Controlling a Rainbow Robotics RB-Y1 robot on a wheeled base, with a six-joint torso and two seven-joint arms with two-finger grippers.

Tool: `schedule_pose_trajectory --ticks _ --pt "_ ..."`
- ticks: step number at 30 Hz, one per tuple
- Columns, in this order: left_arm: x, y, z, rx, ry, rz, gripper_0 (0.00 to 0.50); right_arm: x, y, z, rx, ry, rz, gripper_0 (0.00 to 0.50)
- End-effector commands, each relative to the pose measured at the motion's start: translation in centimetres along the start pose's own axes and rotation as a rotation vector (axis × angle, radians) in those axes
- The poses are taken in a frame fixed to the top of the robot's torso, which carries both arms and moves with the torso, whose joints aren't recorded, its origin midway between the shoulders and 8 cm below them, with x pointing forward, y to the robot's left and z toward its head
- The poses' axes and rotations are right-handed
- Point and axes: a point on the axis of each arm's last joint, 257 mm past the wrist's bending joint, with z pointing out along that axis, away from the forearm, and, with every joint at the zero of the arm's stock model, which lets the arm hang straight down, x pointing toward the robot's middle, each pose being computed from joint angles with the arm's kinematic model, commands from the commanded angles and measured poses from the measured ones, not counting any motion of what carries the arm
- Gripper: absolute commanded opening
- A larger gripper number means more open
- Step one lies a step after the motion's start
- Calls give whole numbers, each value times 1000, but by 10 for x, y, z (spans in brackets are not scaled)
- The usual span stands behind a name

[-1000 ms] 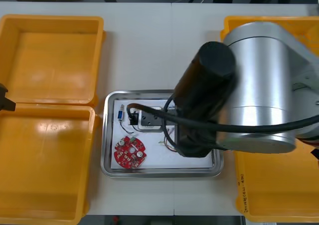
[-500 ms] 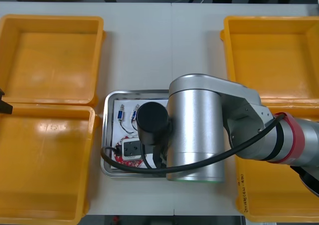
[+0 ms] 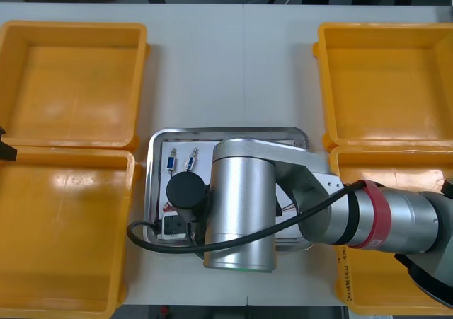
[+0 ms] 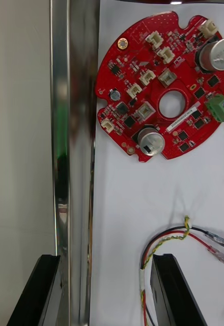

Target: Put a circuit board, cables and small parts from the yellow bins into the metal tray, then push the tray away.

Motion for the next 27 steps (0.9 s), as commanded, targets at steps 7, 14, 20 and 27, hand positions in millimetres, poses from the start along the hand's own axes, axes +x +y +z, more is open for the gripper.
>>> schedule_pose_trajectory --ticks 7,14,20,27 --pt "-1 8 -12 -24 -23 92 500 -11 37 19 -18 -6 -41 500" --pt "-1 8 -12 -24 -23 92 500 -10 50 27 -27 -8 -45 500" --pt "-1 8 -12 -24 -23 92 500 -9 56 34 -30 -8 -32 500" --pt "-1 8 -12 -24 -23 92 500 -17 55 40 -18 -4 -14 500"
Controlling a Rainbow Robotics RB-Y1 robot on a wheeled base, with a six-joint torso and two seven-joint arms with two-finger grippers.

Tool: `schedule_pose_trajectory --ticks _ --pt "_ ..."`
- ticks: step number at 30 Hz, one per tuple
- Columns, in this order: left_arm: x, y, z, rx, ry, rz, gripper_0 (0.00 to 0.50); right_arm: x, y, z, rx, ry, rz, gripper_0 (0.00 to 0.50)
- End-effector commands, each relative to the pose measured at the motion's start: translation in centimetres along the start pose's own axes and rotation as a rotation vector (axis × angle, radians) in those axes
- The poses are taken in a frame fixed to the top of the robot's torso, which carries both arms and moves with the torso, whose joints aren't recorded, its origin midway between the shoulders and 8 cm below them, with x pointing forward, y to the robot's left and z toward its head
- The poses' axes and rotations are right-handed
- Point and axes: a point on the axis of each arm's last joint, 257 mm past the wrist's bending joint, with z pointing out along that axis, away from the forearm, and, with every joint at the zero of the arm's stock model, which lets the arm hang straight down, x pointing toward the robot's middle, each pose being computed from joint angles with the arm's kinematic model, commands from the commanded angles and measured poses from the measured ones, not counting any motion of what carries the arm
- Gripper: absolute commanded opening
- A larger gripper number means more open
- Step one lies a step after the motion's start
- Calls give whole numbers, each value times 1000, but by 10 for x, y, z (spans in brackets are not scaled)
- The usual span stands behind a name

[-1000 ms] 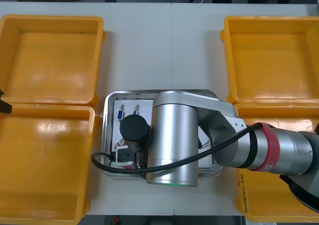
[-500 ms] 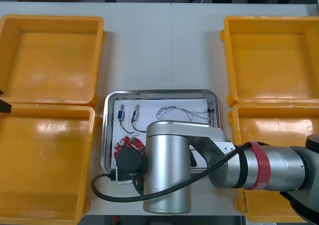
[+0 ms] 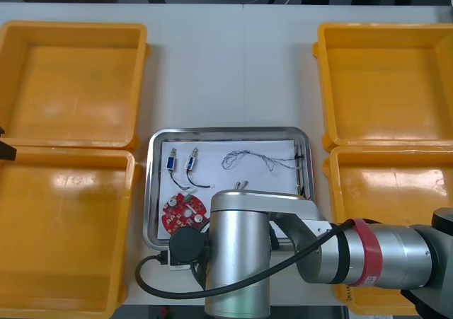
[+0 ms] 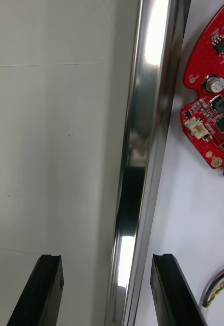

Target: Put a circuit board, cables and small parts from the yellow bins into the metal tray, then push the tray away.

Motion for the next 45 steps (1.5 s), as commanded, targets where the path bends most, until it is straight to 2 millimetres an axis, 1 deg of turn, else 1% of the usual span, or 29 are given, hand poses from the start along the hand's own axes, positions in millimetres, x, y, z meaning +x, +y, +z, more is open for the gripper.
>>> schedule_pose_trajectory --ticks 1,8,21,31,37,45 --pt "-1 7 -11 -24 -20 94 500 -26 13 2 -10 -33 12 500" --pt "-1 7 -11 -24 -20 94 500 -31 10 4 2 -38 22 500" --pt "-1 7 -11 -24 -20 94 500 -24 5 11 35 -28 19 500" --pt "-1 7 -11 -24 -20 94 500 -13 2 17 49 -16 24 500" --pt "-1 7 -11 -24 -20 94 500 -3 -2 21 54 -2 31 500" --pt "-1 7 -11 -24 -20 94 500 -1 -3 22 55 0 37 500"
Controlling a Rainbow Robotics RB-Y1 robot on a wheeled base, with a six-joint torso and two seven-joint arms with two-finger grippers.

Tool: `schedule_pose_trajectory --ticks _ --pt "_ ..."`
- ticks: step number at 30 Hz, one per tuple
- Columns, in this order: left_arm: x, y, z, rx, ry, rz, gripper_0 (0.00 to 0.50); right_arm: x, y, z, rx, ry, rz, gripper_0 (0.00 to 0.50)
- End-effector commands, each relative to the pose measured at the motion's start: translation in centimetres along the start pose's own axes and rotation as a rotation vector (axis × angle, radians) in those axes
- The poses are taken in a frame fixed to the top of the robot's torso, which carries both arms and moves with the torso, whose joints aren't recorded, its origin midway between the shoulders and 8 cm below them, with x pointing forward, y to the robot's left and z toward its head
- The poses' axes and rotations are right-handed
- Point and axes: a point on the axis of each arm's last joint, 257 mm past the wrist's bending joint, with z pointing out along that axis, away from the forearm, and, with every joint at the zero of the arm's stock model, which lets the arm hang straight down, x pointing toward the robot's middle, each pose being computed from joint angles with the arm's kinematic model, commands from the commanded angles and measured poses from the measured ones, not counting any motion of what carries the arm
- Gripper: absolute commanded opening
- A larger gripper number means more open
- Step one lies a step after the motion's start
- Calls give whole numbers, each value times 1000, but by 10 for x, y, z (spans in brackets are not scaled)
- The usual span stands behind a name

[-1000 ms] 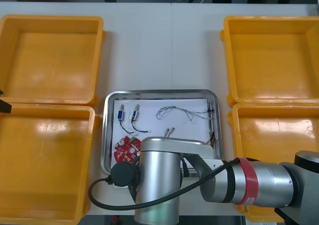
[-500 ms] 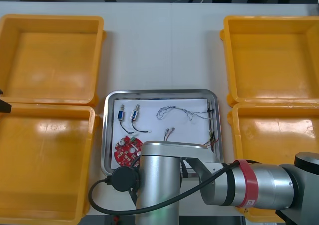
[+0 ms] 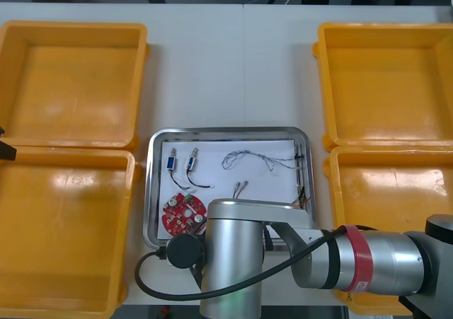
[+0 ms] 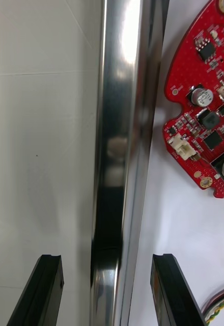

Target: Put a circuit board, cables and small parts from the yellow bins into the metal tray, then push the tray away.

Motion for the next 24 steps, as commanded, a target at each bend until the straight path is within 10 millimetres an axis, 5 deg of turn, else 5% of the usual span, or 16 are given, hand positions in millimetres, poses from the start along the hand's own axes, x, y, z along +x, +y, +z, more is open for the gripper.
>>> schedule_pose_trajectory --ticks 1,11,12,13,15,18,24 --pt "-1 7 -11 -24 -19 94 500 4 8 3 -4 0 19 500" --pt "-1 7 -11 -24 -19 94 500 3 7 3 -1 -1 33 500" --pt "-1 7 -11 -24 -19 94 500 3 7 3 -1 -1 35 479" --pt "-1 7 -11 -24 -19 94 500 4 7 3 -1 1 36 405" --pt "-1 7 -11 -24 -19 94 500 4 7 3 2 0 40 206" --pt "-1 7 -11 -24 -19 94 500 3 5 2 9 -3 39 76" --pt "-1 7 -11 -24 -19 94 500 1 5 -1 12 -13 35 38"
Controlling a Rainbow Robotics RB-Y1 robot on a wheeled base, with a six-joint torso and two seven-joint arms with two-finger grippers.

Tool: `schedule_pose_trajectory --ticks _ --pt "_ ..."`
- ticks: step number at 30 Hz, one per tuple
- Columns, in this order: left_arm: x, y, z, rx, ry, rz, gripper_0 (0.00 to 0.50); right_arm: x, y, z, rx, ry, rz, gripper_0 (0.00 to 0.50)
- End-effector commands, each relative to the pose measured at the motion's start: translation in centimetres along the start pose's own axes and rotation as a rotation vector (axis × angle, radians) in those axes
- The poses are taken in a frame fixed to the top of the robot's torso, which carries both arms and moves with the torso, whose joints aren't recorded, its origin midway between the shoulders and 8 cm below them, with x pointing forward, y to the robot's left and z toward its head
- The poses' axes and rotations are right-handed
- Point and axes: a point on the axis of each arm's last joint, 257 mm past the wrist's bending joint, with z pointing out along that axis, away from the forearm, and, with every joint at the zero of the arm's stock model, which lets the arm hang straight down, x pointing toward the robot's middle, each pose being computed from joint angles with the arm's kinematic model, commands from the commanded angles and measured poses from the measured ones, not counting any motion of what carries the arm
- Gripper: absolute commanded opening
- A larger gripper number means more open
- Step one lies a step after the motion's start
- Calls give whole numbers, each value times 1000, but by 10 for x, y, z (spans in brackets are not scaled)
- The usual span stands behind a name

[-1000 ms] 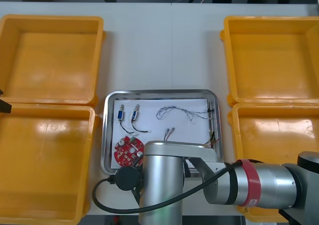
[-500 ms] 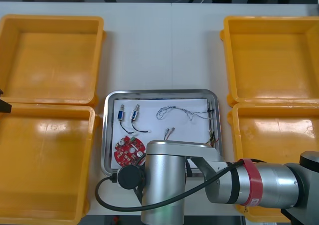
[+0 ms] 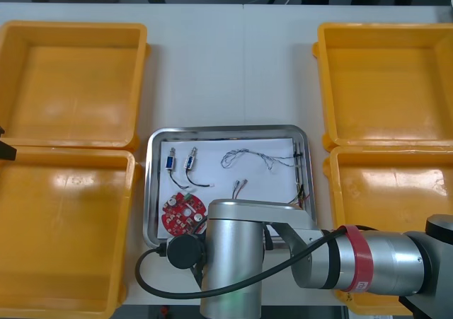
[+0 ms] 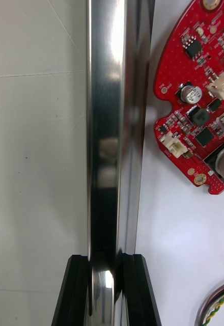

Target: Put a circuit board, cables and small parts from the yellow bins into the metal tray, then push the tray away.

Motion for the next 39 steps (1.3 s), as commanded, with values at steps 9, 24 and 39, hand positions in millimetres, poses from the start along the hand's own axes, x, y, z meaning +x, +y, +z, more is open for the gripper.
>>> schedule_pose_trajectory --ticks 9,24,39 --pt "-1 7 -11 -24 -19 94 500 4 -5 -1 43 -12 18 33" --pt "-1 7 -11 -24 -19 94 500 1 -50 -11 141 -30 -3 28" --pt "-1 7 -11 -24 -19 94 500 4 -99 -26 247 -43 -18 11"
